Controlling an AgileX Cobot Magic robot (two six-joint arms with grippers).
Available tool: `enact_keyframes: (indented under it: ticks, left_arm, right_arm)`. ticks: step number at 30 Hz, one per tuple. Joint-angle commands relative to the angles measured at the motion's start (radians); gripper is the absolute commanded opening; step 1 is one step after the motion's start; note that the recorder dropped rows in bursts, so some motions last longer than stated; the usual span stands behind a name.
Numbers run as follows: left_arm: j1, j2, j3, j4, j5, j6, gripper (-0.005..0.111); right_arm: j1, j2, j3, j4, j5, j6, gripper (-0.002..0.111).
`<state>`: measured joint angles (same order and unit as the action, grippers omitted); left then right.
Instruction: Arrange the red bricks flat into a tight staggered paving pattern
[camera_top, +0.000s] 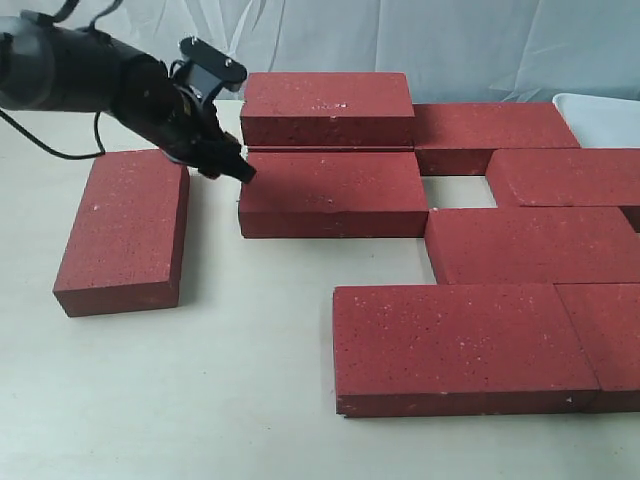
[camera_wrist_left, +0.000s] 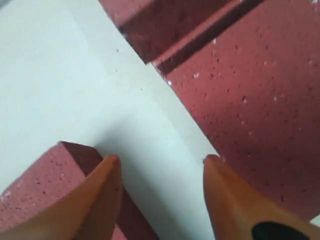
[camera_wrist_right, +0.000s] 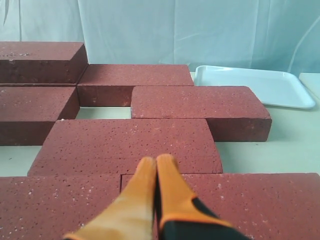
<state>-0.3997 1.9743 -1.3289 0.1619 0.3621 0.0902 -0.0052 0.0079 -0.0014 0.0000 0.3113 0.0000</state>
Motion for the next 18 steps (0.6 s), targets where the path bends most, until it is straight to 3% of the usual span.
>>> enact_keyframes:
  ticks: [1, 6, 11, 18]
  left_arm:
    - [-0.041, -0.062, 0.0, -0.113, 0.024, 0.048, 0.043]
    - [-0.186, -0.021, 0.0, -0.285, 0.052, 0.434, 0.0]
    - [-0.29, 0.043, 0.0, -0.432, -0.026, 0.591, 0.001]
    - [-0.302, 0.148, -0.081, -0.461, -0.045, 0.593, 0.001]
  right_arm:
    - [-0.006, -0.008, 0.001, -0.005, -0.008, 0.0, -0.001]
    - [-0.006, -0.008, 0.001, -0.005, -0.008, 0.0, -0.001]
    - [-0.006, -0.008, 0.001, -0.005, -0.008, 0.0, -0.001]
    - [-0.006, -0.008, 0.001, -0.005, -0.008, 0.0, -0.001]
